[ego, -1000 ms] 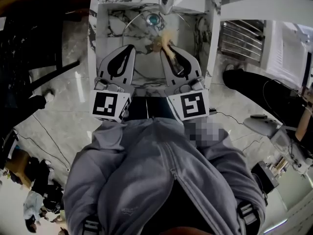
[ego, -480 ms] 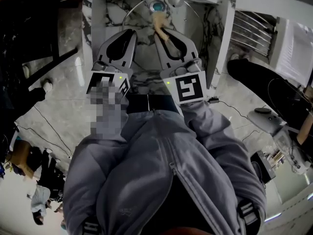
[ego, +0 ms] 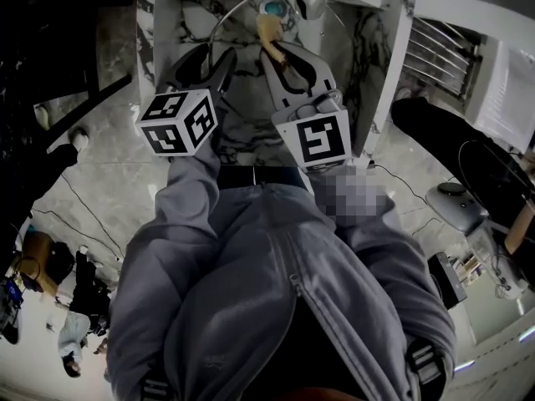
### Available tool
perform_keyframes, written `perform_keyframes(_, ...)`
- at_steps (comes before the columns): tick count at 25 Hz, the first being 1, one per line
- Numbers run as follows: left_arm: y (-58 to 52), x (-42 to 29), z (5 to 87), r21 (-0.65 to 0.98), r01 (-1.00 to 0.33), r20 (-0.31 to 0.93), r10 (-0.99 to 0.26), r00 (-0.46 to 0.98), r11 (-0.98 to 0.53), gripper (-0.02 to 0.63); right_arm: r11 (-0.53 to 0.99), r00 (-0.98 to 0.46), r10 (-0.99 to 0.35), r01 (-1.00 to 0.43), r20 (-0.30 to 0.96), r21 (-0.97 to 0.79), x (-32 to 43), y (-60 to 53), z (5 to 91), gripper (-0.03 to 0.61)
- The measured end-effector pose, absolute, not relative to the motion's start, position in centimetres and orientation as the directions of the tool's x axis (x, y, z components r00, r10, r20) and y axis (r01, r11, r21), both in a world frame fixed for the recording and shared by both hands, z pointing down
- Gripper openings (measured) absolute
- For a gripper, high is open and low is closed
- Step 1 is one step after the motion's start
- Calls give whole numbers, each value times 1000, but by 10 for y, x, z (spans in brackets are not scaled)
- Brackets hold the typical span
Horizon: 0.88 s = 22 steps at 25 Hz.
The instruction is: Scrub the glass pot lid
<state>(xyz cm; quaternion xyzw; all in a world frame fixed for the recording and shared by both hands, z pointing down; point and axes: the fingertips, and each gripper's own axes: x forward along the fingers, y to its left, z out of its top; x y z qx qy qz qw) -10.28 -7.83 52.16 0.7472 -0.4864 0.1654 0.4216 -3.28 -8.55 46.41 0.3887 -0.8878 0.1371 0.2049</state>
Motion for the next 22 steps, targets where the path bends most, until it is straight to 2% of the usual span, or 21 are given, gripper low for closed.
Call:
perform_keyframes(3, -75, -106, 545, 487, -867, 704, -538, 463, -108, 236, 663, -614, -629, -744, 477, -82, -31, -91, 469, 52)
perform_keyframes(8, -71, -112, 577, 491, -870, 752, -486, 446, -38, 245, 671, -616, -609, -736, 500, -88, -28, -97, 483, 52)
perform_keyframes(12, -66, -109, 590, 488, -870, 770, -437, 464, -64, 245, 685, -607, -593, -726, 529, -65, -27, -103, 495, 52)
perform_keyframes(15, -66, -106, 589, 506, -860, 761, -437, 479, -61, 160, 696, -597, -591, -717, 543, -31, -27, -108, 499, 52)
perform_keyframes(22, -70, -96, 562, 523, -846, 718, -478, 506, -109, 112, 756, -542, -557, -645, 629, 114, -27, -111, 515, 52)
